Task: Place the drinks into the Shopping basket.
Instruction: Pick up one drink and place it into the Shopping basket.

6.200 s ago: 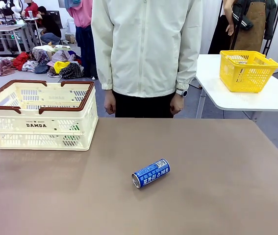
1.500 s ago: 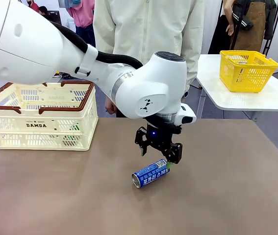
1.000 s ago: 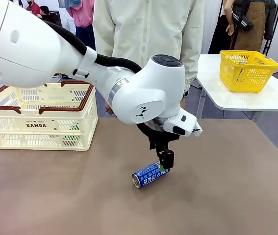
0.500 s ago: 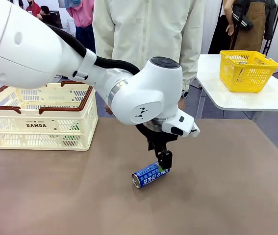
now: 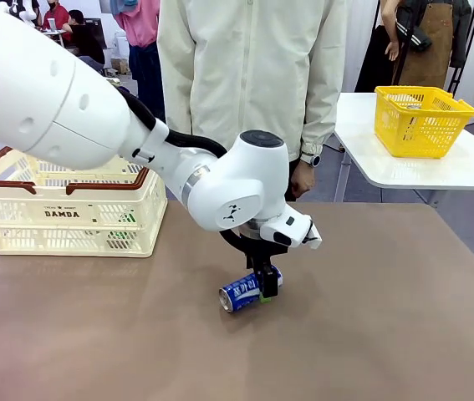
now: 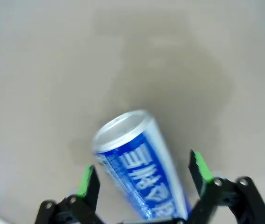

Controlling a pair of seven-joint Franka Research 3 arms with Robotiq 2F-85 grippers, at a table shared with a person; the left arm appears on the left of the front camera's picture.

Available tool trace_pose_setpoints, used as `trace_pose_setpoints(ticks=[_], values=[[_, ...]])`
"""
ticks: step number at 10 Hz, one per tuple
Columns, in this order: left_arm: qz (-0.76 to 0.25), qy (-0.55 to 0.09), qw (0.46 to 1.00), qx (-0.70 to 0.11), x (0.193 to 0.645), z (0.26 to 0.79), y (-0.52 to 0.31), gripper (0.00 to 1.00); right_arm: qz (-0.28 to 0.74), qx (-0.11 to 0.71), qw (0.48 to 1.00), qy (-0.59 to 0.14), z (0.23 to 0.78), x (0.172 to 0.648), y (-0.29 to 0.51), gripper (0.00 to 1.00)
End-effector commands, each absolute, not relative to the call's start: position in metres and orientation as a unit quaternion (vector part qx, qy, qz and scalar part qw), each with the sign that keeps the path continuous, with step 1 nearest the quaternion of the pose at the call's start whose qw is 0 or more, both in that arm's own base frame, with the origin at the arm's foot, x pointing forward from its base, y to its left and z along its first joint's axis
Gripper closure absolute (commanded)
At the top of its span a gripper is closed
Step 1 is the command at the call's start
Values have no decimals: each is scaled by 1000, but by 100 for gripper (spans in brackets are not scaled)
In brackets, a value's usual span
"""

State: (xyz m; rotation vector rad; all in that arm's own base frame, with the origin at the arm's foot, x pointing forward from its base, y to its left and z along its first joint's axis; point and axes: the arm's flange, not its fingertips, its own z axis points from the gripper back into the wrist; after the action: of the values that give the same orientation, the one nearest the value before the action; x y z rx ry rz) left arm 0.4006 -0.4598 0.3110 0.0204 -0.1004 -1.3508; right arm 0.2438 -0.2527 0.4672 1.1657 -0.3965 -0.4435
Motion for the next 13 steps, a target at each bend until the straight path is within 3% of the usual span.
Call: trace_pose_setpoints(ticks=[1,12,13], values=[[-641,-39,767,-19,404,306,-461,0,-199,543,793,-191,467,243,-254,0],[-629,-16,775,-53,410,297,-452,0,-199,543,793,-191,467,243,-254,0],[-622,-21,781,-53,408,297,-452,50,-199,543,793,-191,467,243,-254,0]])
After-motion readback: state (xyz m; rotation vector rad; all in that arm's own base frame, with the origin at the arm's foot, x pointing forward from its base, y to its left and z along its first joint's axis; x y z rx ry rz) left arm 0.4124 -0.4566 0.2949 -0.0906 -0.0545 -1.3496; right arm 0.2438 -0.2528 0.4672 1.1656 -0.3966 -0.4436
